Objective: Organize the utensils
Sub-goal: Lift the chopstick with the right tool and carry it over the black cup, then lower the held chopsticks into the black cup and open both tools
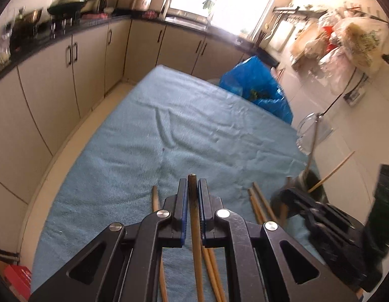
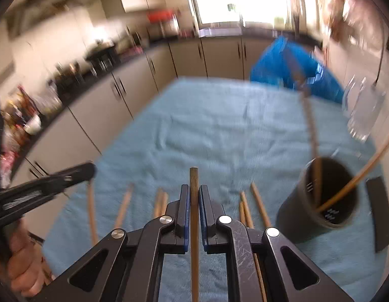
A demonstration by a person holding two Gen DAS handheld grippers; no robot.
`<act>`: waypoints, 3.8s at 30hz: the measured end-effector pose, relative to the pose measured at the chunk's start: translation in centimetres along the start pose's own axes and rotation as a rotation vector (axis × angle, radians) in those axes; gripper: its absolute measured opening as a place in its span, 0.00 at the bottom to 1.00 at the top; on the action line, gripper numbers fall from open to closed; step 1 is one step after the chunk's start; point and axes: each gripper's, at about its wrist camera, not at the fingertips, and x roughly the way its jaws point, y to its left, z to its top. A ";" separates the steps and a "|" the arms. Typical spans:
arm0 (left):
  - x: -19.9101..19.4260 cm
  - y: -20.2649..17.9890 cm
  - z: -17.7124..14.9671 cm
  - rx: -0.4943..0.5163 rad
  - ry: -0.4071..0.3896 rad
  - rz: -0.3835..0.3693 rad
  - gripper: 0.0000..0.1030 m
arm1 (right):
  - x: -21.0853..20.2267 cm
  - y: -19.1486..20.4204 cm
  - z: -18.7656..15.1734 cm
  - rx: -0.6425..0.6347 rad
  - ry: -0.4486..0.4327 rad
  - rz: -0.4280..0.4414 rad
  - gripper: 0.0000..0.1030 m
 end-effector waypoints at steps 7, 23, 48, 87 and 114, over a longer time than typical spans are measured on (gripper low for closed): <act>-5.5 -2.7 -1.2 0.056 -0.129 0.000 0.07 | -9.2 -0.9 -3.2 0.036 -0.257 0.029 0.08; -9.0 -4.0 -2.8 0.073 -0.188 0.015 0.07 | -15.4 -3.0 -6.4 0.135 -0.404 0.017 0.08; -11.1 -5.0 -2.7 0.079 -0.232 0.020 0.06 | -17.3 -5.5 -6.7 0.201 -0.457 0.002 0.08; -12.8 -11.9 0.7 0.186 -0.267 -0.087 0.06 | -22.1 -9.2 -5.8 0.303 -0.555 -0.045 0.08; -7.3 -20.8 8.0 0.230 -0.275 -0.193 0.06 | -21.1 -14.4 3.4 0.350 -0.695 -0.184 0.08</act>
